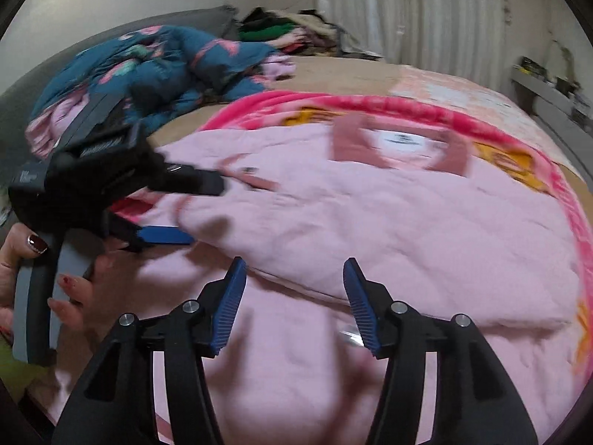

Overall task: Fold large clothes
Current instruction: 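Release the sleeve from the right tool while the left tool grasps the placket edge, then fold the jacket front panel inward with the left tool and release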

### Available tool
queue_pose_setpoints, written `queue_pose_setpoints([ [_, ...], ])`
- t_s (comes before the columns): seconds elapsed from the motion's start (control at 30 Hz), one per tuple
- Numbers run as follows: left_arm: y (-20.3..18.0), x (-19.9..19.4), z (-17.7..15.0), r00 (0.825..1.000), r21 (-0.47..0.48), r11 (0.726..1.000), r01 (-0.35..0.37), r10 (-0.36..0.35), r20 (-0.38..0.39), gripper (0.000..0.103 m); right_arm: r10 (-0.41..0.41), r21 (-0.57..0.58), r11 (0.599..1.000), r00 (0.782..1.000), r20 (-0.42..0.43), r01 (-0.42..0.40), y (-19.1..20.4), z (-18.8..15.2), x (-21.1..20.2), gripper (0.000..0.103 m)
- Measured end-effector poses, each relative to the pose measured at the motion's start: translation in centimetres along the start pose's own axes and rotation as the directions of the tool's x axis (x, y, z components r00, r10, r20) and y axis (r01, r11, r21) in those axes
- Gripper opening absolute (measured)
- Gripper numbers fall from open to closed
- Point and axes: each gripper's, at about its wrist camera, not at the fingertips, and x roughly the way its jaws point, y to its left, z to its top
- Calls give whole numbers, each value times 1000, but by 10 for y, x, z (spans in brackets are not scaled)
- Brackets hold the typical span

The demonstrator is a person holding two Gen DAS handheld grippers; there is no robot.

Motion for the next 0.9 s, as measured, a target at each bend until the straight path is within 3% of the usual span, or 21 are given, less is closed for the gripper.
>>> queue_pose_setpoints([
  [0.1,-4,5,-2,1000,44,999,0,-1,29,92,-54,60,997,999,-5,54,-32,-8,-11,54],
  [0.17,-6,8,-4,997,82,995,-51,46,68,62,-98,101,990,995,-4,98,-54,-14,-21,54],
  [0.2,-7,10,-5,996,91,994,-63,57,73,33,-119,123,985,993,-4,119,-66,-17,-27,54],
  [0.3,-10,16,-9,997,120,991,-57,50,61,19,-177,175,969,984,-5,175,-94,-26,-39,54],
  [0.47,-34,-10,-5,985,227,970,-90,52,166,15,-235,270,937,972,11,223,-135,-28,-52,54],
  [0.57,-53,-22,-2,971,342,926,-161,86,223,15,-229,309,927,973,19,212,-150,-24,-52,55],
  [0.67,-46,-17,0,964,347,914,-211,137,227,15,-246,292,927,969,-3,236,-158,-20,-42,55],
  [0.77,-31,-8,3,944,335,893,-300,227,239,15,-249,271,932,968,4,239,-162,-14,-34,55],
  [0.9,3,2,3,962,217,941,-259,230,148,15,-205,276,940,979,-9,200,-170,-8,-21,57],
])
